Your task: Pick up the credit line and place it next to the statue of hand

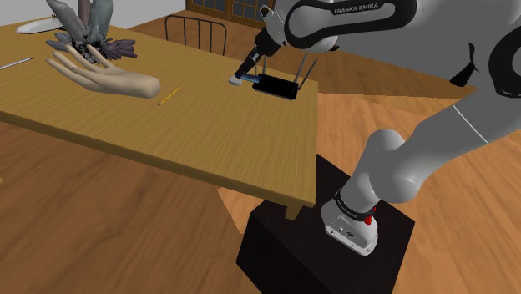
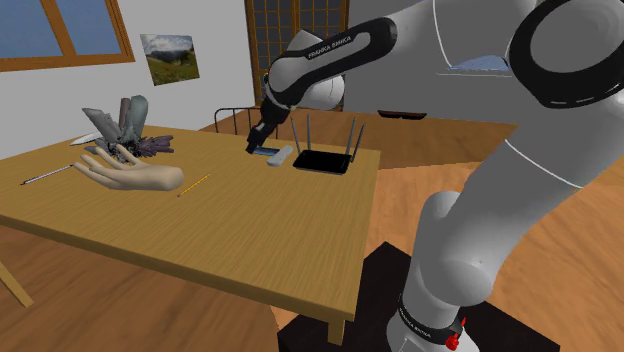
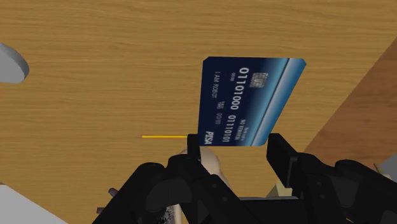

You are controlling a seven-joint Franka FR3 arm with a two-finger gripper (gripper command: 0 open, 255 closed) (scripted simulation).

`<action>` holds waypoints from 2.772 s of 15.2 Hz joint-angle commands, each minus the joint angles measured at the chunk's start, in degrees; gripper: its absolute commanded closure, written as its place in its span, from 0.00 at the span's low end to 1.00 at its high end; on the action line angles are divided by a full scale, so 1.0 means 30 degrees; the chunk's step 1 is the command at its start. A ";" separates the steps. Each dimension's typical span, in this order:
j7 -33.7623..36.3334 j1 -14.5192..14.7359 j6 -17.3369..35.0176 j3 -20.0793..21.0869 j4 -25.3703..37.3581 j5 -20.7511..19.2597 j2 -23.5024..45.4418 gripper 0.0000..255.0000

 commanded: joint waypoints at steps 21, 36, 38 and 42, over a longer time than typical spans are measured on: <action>0.7987 0.2847 -0.0274 0.3680 1.3099 -0.1524 1.2218 1.00; 1.0036 0.3838 -0.1362 0.3866 2.0155 -0.2164 1.8161 1.00; 1.0015 0.3841 -0.0896 0.3882 1.9770 -0.2142 1.8244 1.00; 0.9971 0.3840 0.0010 0.3919 1.9081 -0.2092 1.8460 1.00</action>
